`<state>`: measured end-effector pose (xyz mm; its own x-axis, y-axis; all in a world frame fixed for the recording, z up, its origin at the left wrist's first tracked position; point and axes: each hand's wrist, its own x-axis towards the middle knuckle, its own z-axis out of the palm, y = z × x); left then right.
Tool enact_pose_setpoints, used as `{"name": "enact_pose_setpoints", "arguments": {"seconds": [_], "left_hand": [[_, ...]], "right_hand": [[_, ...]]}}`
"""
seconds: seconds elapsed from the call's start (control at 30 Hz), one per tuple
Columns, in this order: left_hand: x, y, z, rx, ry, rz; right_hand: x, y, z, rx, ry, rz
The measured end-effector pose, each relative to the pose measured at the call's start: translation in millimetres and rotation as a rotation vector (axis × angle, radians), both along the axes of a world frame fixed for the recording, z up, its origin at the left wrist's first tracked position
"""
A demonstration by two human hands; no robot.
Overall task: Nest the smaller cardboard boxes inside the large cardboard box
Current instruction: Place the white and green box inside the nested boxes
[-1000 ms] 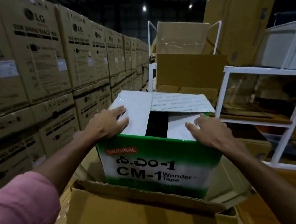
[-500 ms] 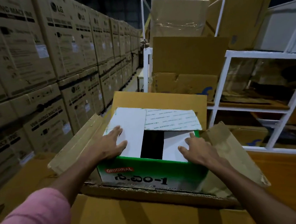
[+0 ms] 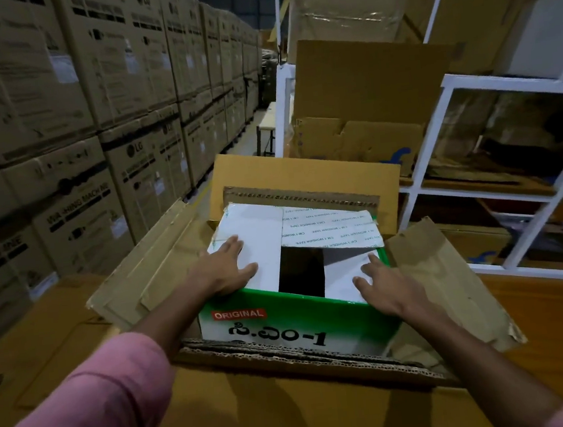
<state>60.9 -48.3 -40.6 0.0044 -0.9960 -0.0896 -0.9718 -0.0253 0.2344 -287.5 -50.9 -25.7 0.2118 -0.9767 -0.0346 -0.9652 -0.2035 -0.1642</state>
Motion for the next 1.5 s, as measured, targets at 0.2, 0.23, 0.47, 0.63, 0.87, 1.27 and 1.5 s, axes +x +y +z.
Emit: {"name": "enact_pose_setpoints", "arguments": {"seconds": [0.2,0.23,0.47,0.63,0.87,1.27,1.5], "left_hand": [[5.3,-3.6,-16.5,-0.015,-0.011,0.07],[2.0,-3.3,-13.0,-0.011,-0.023,0.062],[-73.9,10.2,27.5,-0.342,-0.137,-0.411],[-121.9,9.5,53.2,-0.007,-0.375,-0.45],[-112.5,-2.9,81.5,-0.154,-0.615,-0.078],[-10.6,-15.0,16.6,0.026,-0.164,0.344],[-20.5,-5.0,12.4,-0.136,-0.132,0.364]], "right_hand": [[2.7,5.5,-4.4,-0.159,0.149,-0.019],[3.9,4.6,-3.0,-0.224,0.19,0.021],[23.1,-33.7,3.5,0.017,0.151,0.453],[37.3,-58.7,0.4,0.087,0.164,0.484],[48.0,-89.4,4.9,0.124,0.17,0.467],[73.5,-96.7,-14.6,0.138,0.159,0.515],[87.7,-89.1,-33.0,0.111,0.184,0.561]]}}
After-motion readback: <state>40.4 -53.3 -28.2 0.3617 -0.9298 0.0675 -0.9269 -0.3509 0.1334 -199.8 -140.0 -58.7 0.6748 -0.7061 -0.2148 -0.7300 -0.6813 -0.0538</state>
